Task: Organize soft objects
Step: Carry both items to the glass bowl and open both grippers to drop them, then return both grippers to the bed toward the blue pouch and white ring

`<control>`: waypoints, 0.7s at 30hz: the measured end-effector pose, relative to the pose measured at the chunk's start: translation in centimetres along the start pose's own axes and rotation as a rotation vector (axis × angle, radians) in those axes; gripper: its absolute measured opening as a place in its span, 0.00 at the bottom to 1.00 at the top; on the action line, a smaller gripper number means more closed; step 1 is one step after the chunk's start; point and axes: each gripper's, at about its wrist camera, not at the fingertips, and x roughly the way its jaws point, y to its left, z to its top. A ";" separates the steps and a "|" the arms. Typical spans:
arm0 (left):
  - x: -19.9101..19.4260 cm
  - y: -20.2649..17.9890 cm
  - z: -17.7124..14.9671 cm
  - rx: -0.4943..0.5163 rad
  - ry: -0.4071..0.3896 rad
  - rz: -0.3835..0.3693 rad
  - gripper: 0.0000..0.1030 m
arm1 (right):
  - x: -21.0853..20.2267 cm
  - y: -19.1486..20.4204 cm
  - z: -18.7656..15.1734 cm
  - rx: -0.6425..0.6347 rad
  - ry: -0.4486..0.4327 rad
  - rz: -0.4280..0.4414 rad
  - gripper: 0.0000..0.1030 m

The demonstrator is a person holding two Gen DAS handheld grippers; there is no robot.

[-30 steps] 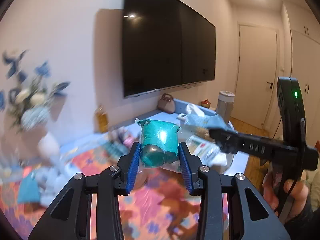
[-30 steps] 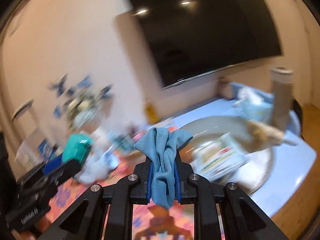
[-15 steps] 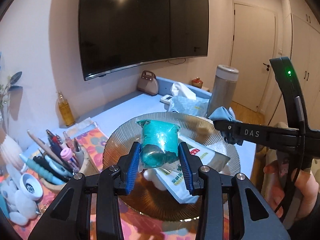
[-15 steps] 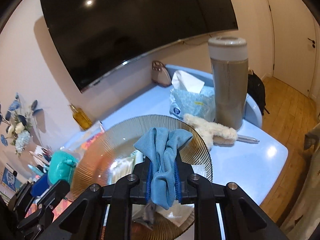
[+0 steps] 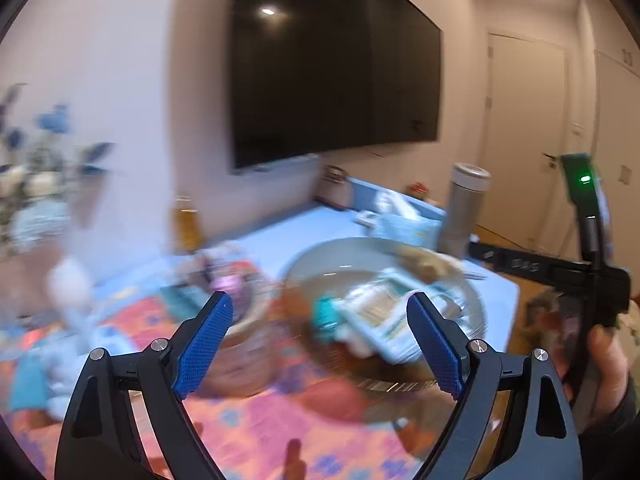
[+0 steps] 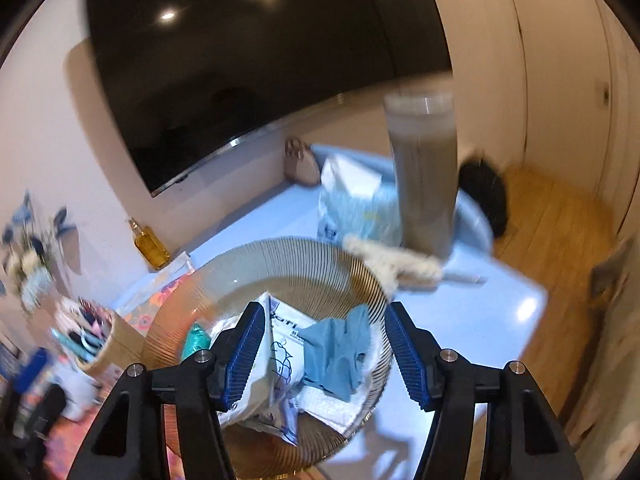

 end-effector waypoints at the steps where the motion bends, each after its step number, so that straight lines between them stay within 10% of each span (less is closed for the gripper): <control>1: -1.0 0.9 -0.3 -0.015 -0.008 0.022 0.86 | -1.0 1.0 -0.2 -0.030 -0.024 0.003 0.59; 11: -13.2 18.1 -6.1 -0.352 -0.035 0.392 0.94 | -9.2 16.9 -7.4 -0.354 -0.164 0.434 1.00; 14: -14.1 22.3 -10.0 -0.371 0.011 0.704 0.98 | -10.1 23.5 -12.3 -0.605 -0.210 0.414 1.00; 21: -10.2 28.1 -17.5 -0.434 0.184 0.699 0.98 | -5.0 30.9 -17.6 -0.776 -0.075 0.417 1.00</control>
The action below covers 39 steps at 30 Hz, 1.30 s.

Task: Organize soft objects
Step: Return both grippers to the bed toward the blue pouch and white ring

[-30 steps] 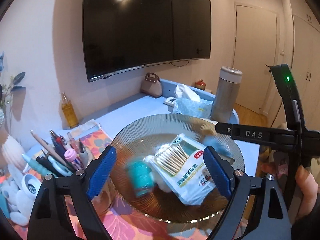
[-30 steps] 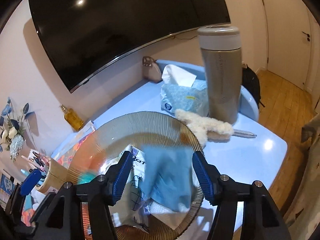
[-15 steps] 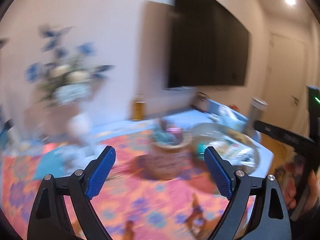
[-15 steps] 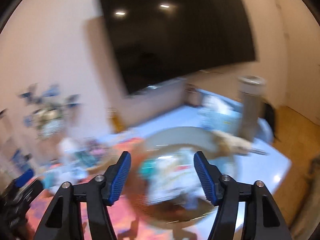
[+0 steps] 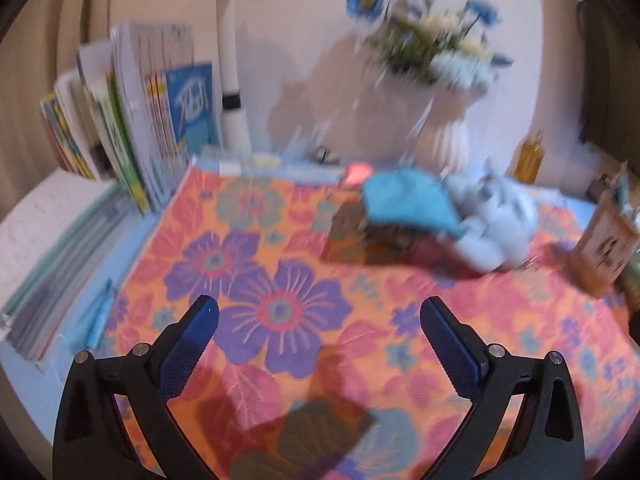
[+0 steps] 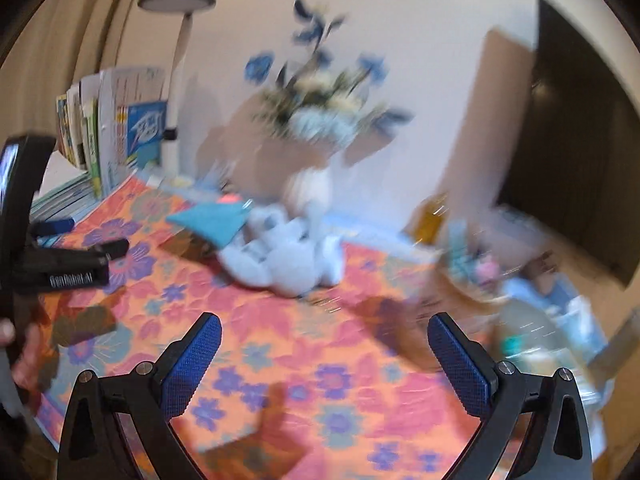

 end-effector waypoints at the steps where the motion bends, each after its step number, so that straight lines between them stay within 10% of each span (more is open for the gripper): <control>1: 0.7 0.0 -0.4 0.008 0.013 0.004 0.98 | 1.5 0.2 0.0 0.014 0.032 0.047 1.00; 11: 2.5 -0.1 -2.6 0.032 0.089 0.006 0.98 | 11.5 0.8 -3.6 0.195 0.307 0.295 1.00; 17: 5.5 -0.4 -2.8 0.049 0.240 0.009 0.99 | 12.1 2.9 -3.9 0.096 0.350 0.239 1.00; 34: 5.2 -0.6 -2.9 0.077 0.208 0.025 0.99 | 11.7 2.5 -3.8 0.106 0.320 0.299 1.00; 39: 0.5 0.0 -2.1 0.050 -0.012 -0.022 0.97 | 8.8 2.6 -3.5 0.072 0.175 0.221 1.00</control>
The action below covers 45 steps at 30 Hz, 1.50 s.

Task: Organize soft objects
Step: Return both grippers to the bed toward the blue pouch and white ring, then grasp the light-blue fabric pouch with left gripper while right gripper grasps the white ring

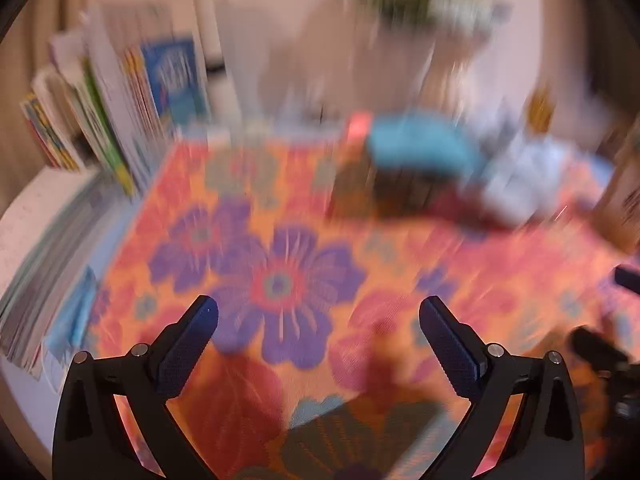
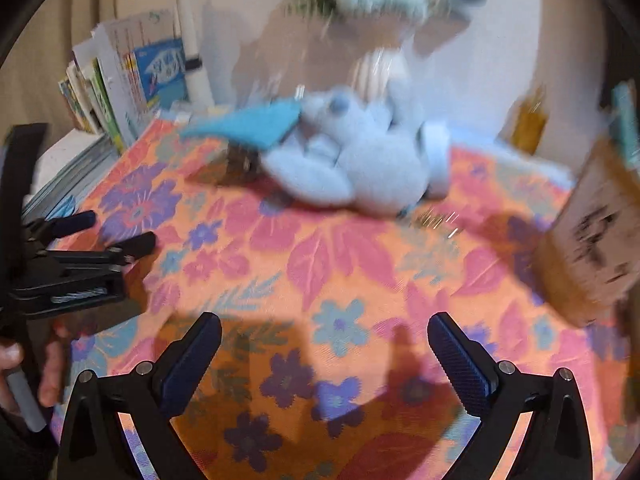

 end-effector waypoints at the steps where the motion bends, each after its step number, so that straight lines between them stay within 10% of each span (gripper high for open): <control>1: -1.4 0.4 0.6 -0.025 -0.048 -0.040 0.98 | -1.0 -0.3 0.3 0.006 -0.046 -0.049 1.00; 5: -4.2 -0.5 4.9 0.022 -0.128 -0.138 0.99 | -2.3 -2.1 3.8 0.062 -0.056 -0.101 0.73; 20: 8.1 -8.9 9.3 0.251 -0.042 -0.115 0.97 | 5.3 -8.2 10.4 0.263 -0.053 -0.241 0.72; 28: 10.5 -7.1 7.8 0.138 0.067 -0.233 0.30 | 7.0 -10.7 9.3 0.393 -0.103 -0.091 0.72; 35: 8.0 -4.2 8.6 -0.040 -0.024 -0.359 0.16 | 7.2 -7.6 10.0 0.264 -0.126 -0.186 0.68; 39: 7.2 -1.3 9.2 -0.183 -0.057 -0.517 0.16 | 7.2 -6.6 9.9 0.221 -0.132 -0.243 0.34; 45: 6.9 -0.9 9.4 -0.191 -0.078 -0.486 0.16 | 8.5 -9.3 9.5 0.332 -0.070 -0.250 0.33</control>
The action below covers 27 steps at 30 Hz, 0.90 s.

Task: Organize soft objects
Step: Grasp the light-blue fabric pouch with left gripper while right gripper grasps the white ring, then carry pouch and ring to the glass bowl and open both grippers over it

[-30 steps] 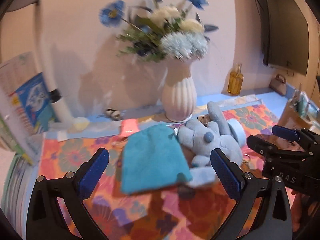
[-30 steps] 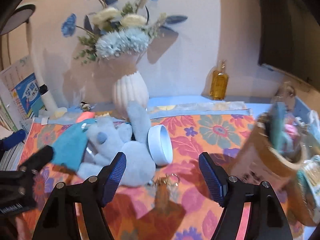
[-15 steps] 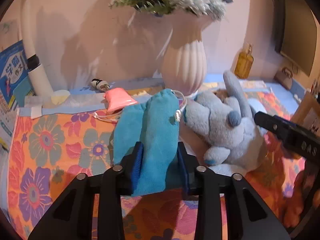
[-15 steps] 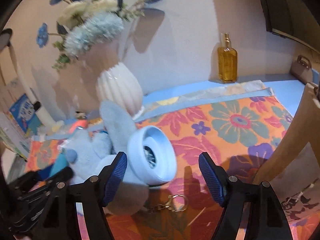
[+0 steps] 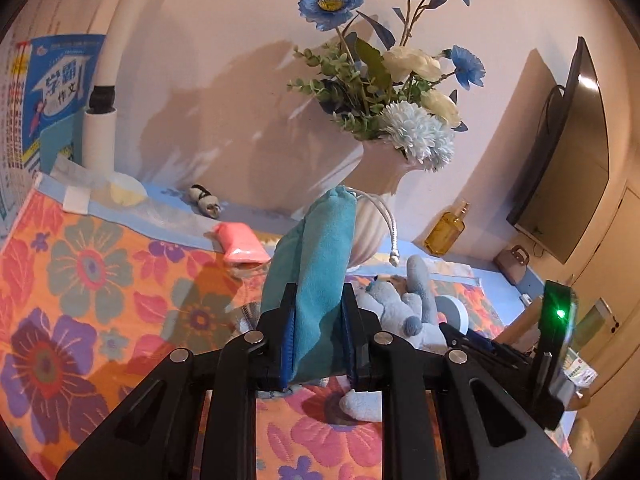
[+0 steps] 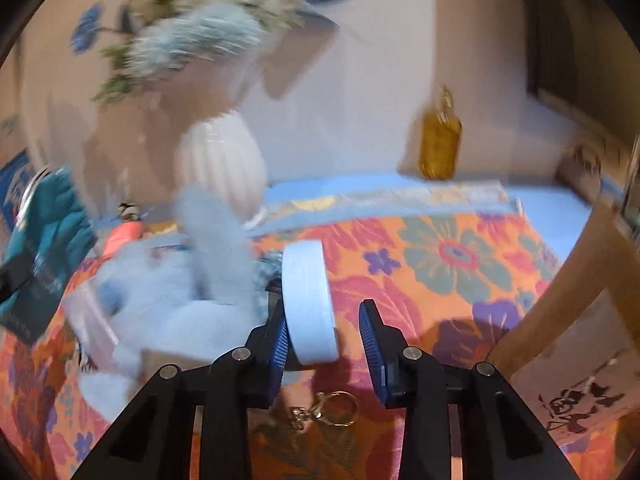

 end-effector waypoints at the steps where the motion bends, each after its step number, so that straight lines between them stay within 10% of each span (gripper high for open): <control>1: 0.0 -0.1 0.0 0.004 0.001 0.003 0.16 | 0.3 -0.6 0.0 0.026 0.013 0.021 0.33; 4: 0.0 -0.6 -0.1 0.029 -0.003 0.026 0.16 | -0.3 -1.0 -0.1 0.036 -0.020 0.048 0.18; 14: -2.8 -3.9 -2.2 0.139 -0.026 0.094 0.16 | -9.6 -2.4 -2.8 0.114 -0.237 0.165 0.18; 21: -7.4 -4.9 -7.8 0.126 0.018 0.151 0.16 | -12.8 -5.2 -8.6 0.179 0.023 0.590 0.18; 27: -6.9 -5.4 -10.4 0.141 0.042 0.212 0.16 | -11.9 -9.7 -11.3 0.443 0.129 0.566 0.25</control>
